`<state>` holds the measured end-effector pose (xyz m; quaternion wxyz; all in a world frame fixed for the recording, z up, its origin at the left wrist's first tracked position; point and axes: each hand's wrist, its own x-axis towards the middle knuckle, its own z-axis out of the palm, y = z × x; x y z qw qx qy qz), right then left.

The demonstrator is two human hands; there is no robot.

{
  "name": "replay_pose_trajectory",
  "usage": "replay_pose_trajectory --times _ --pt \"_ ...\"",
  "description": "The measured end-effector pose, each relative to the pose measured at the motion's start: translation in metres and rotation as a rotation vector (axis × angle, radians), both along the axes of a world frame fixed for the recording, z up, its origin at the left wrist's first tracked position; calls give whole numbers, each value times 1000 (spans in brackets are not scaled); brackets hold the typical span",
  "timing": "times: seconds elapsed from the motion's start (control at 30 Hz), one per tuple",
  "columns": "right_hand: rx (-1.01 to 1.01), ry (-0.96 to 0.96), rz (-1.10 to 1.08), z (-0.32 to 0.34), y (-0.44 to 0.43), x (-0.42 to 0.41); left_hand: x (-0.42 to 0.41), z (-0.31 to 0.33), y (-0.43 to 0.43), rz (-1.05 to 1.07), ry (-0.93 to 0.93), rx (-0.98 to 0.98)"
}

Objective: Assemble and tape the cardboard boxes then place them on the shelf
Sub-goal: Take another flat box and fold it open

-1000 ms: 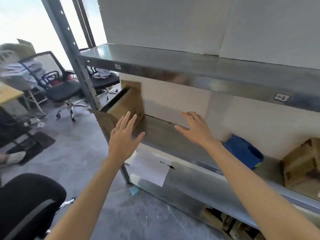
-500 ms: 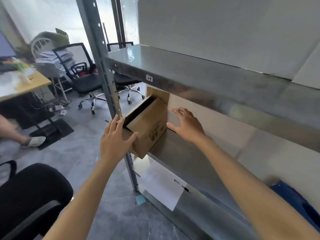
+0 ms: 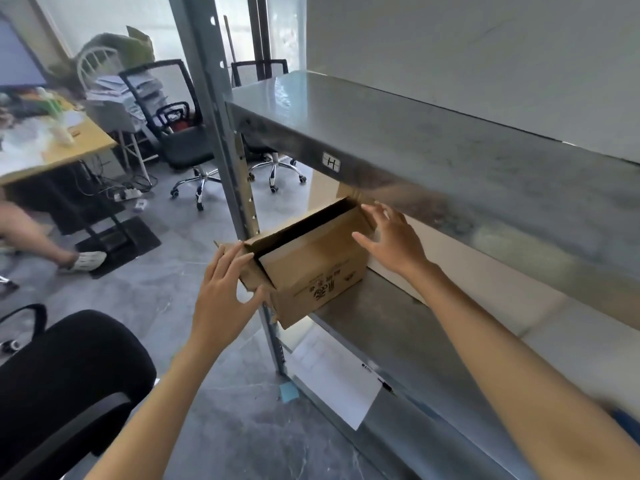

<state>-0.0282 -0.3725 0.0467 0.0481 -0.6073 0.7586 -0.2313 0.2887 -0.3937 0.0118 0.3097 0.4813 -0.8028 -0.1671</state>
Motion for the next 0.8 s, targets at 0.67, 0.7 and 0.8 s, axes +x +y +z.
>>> replay_pose_trajectory --times 0.67,0.7,0.8 --pt "-3 -114 -270 -6 17 28 37 -6 -83 -323 175 107" --pt "-8 -111 -290 -7 21 31 36 -6 -84 -350 182 111" --pt "-14 -111 -331 -6 39 36 28 -4 -85 -428 192 121"
